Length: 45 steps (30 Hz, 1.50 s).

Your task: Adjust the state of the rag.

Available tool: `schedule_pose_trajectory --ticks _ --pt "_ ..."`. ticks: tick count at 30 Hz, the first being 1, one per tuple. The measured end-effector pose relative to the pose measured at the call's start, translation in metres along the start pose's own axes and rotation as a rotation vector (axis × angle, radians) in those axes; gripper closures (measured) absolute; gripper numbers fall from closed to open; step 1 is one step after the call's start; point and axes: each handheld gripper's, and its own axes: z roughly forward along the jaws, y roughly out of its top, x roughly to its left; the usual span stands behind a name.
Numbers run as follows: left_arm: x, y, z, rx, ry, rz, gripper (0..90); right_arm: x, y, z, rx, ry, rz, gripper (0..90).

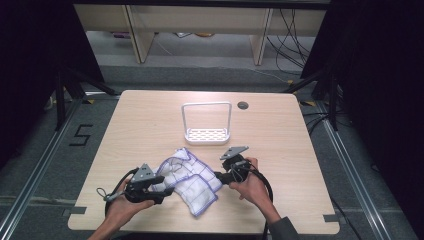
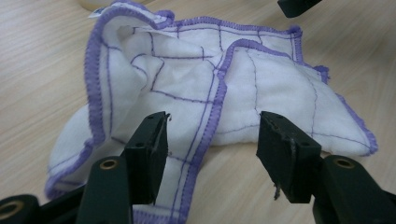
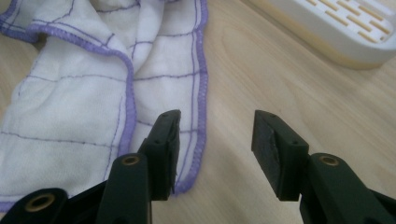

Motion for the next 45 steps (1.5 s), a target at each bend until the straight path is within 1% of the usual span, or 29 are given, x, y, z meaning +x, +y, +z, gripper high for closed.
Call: schedule_pose_trajectory --ticks 2,3,5,6,7,8,11,12,13,15,16,17,19,20,21,24,26,27,28,29,34,35,37,39,40,42,43,44,45 --pt "-0.003 0.004 0.006 0.007 0.002 0.025 42.7 -0.001 -0.004 0.000 -0.002 -0.001 -0.002 52.4" --pt "-0.005 0.007 0.010 0.010 0.009 0.062 43.0 -0.001 -0.005 -0.001 -0.002 0.006 0.006 52.1" --pt "-0.009 0.010 0.018 0.010 0.024 0.095 44.5 -0.002 -0.006 -0.003 0.003 0.008 0.013 51.8" --pt "-0.009 0.010 0.018 0.010 0.024 0.095 44.8 -0.002 -0.006 -0.003 0.003 0.008 0.013 51.8" --pt "-0.010 0.013 0.024 0.024 0.046 0.135 45.4 0.000 -0.007 -0.002 -0.002 0.009 0.036 51.5" --pt "-0.010 0.013 0.024 0.024 0.046 0.135 46.2 0.000 -0.007 -0.002 -0.002 0.009 0.036 51.5" --pt "-0.008 0.016 0.032 0.041 0.060 0.178 46.9 0.000 -0.009 0.000 0.007 0.004 0.042 50.8" --pt "-0.007 0.017 0.035 0.052 0.067 0.198 49.5 0.001 -0.010 0.001 0.021 0.017 0.054 50.8" --pt "-0.004 0.017 0.037 0.068 0.064 0.222 57.1 0.002 -0.011 0.005 0.030 0.008 0.043 50.8" --pt "-0.003 0.016 0.040 0.062 0.056 0.207 61.5 0.002 -0.012 0.005 0.044 0.016 0.041 50.9" --pt "0.000 0.016 0.039 0.072 0.044 0.226 67.6 0.005 -0.012 0.008 0.056 0.013 0.047 50.8" --pt "-0.001 0.016 0.040 0.054 0.041 0.206 70.7 0.005 -0.013 0.008 0.055 0.019 0.019 50.8" --pt "0.001 0.017 0.035 0.062 0.042 0.236 81.6 0.011 -0.012 0.009 0.062 0.014 0.016 54.4" --pt "0.001 0.017 0.035 0.062 0.042 0.236 83.4 0.012 -0.013 0.009 0.046 0.015 0.013 56.1" --pt "0.002 0.017 0.032 0.040 0.034 0.217 84.4 0.014 -0.014 0.008 0.072 0.006 0.030 58.6" --pt "0.005 0.017 0.025 0.021 0.033 0.206 85.4 0.015 -0.017 0.011 0.080 0.012 0.020 62.6" --pt "0.007 0.017 0.016 0.003 0.017 0.192 85.8 0.014 -0.020 0.013 0.077 0.025 0.060 67.5" --pt "0.008 0.017 0.008 -0.004 0.018 0.202 85.9 0.014 -0.021 0.012 0.065 0.027 0.050 78.2" --pt "0.008 0.017 0.008 -0.004 0.018 0.202 86.0 0.014 -0.021 0.012 0.065 0.027 0.050 78.2" --pt "0.009 0.016 0.002 -0.026 0.011 0.204 86.0 0.013 -0.022 0.011 0.056 0.045 0.038 85.7" --pt "0.012 0.010 -0.008 -0.038 -0.008 0.191 86.0 0.014 -0.022 0.010 0.042 0.039 0.041 87.8" --pt "0.014 0.008 -0.012 -0.034 -0.008 0.203 86.0 0.012 -0.021 0.007 0.038 0.043 0.014 87.9" --pt "0.015 0.004 -0.017 -0.057 -0.031 0.187 85.9 0.008 -0.019 -0.003 0.004 0.050 0.009 88.0" --pt "0.017 0.001 -0.022 -0.069 -0.048 0.183 86.0 0.003 -0.018 -0.013 -0.012 0.034 0.017 88.1" --pt "0.017 -0.001 -0.025 -0.066 -0.050 0.186 86.0 -0.001 -0.019 -0.019 -0.041 0.027 0.006 88.1" --pt "0.017 -0.006 -0.029 -0.078 -0.060 0.194 86.0 -0.005 -0.023 -0.028 -0.054 0.022 0.016 88.1" --pt "0.017 -0.013 -0.034 -0.057 -0.065 0.216 86.0 -0.010 -0.030 -0.038 -0.061 0.003 0.028 88.1" --pt "0.017 -0.013 -0.034 -0.057 -0.065 0.216 86.0 -0.010 -0.030 -0.038 -0.061 0.003 0.028 88.1" --pt "0.015 -0.022 -0.035 -0.053 -0.073 0.227 86.0 -0.012 -0.039 -0.049 -0.062 -0.008 0.073 88.1"
